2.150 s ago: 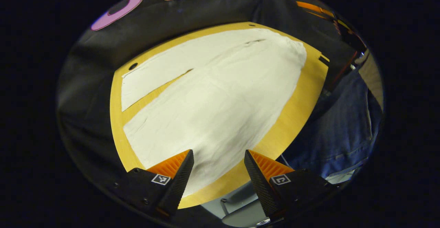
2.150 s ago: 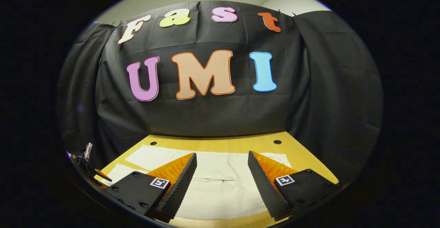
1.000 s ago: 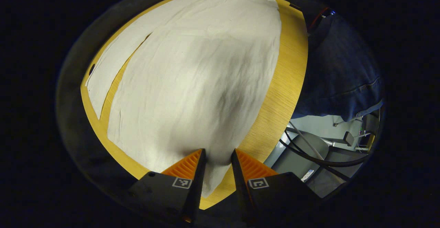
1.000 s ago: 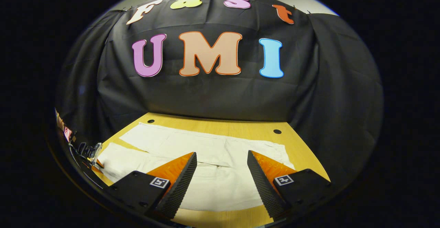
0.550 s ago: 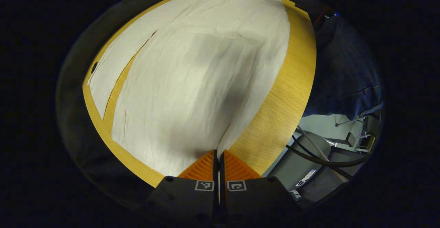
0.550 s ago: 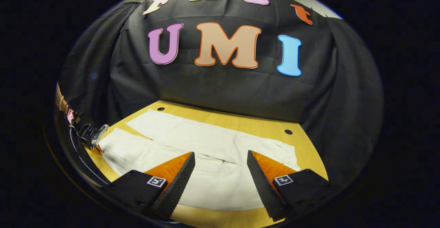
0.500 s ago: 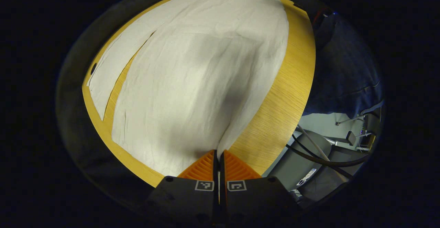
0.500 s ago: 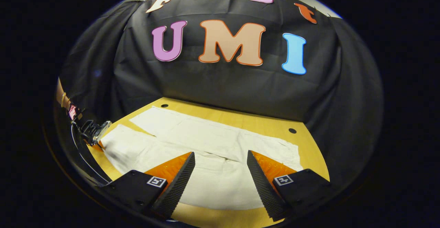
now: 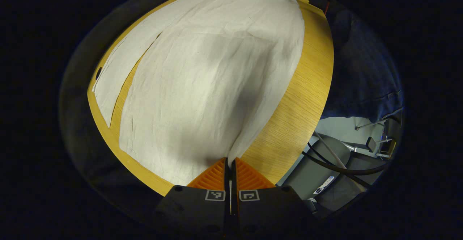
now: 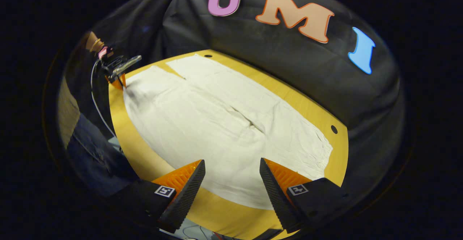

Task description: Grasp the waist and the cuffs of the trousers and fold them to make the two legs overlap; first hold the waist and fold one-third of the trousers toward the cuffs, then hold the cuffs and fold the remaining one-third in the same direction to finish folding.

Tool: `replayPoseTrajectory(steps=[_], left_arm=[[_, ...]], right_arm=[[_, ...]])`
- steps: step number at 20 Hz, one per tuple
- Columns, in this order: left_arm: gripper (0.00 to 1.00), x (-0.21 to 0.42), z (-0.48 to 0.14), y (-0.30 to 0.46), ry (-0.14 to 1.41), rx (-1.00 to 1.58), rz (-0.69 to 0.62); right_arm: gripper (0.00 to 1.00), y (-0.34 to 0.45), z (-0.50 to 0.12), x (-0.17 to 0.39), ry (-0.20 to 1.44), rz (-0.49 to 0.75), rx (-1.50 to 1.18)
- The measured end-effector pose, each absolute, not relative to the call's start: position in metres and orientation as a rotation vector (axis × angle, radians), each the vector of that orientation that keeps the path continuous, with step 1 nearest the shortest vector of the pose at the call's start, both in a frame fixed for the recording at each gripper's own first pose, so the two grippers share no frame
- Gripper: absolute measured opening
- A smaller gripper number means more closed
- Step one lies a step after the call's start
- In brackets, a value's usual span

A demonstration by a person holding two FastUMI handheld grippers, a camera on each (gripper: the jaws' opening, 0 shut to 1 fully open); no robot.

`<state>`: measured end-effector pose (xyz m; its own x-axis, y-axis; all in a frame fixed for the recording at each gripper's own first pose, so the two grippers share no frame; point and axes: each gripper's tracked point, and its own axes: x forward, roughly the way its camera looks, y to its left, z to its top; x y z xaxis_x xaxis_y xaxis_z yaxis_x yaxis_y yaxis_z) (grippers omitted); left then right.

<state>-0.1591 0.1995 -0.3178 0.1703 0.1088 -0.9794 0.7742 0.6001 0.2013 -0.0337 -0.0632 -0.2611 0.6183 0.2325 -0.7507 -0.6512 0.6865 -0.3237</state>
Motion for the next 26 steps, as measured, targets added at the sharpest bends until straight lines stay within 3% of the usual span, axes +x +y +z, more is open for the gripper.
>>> replayPoseTrajectory(steps=[7,17,19,20,21,22,23,24,25,26], left_arm=[[0.00,-0.159,-0.318,0.199,1.377,0.827,-0.557],[0.00,-0.158,-0.320,0.201,1.409,0.829,-0.552],[0.00,-0.157,-0.319,0.202,1.408,0.829,-0.550],[0.00,-0.157,-0.319,0.202,1.408,0.831,-0.550],[0.00,-0.157,-0.318,0.201,1.408,0.834,-0.551],[0.00,-0.157,-0.319,0.201,1.408,0.836,-0.551],[0.00,-0.158,-0.319,0.201,1.408,0.836,-0.551],[0.00,-0.158,-0.319,0.200,1.409,0.835,-0.553],[0.00,-0.158,-0.319,0.200,1.410,0.831,-0.551],[0.00,-0.158,-0.319,0.200,1.409,0.828,-0.546]], right_arm=[[0.97,-0.161,-0.313,-0.045,1.012,0.651,-0.889],[0.97,-0.212,-0.350,-0.045,1.237,0.699,-1.035],[0.93,-0.211,-0.352,-0.048,1.285,0.720,-1.021],[0.86,-0.210,-0.353,-0.049,1.307,0.725,-1.017],[0.93,-0.211,-0.354,-0.049,1.339,0.715,-1.016],[0.91,-0.211,-0.354,-0.048,1.369,0.701,-1.013],[0.82,-0.212,-0.354,-0.049,1.385,0.697,-1.020],[0.91,-0.211,-0.353,-0.048,1.386,0.702,-1.030],[0.82,-0.212,-0.354,-0.047,1.382,0.707,-1.031],[0.84,-0.213,-0.355,-0.046,1.381,0.705,-1.024]])
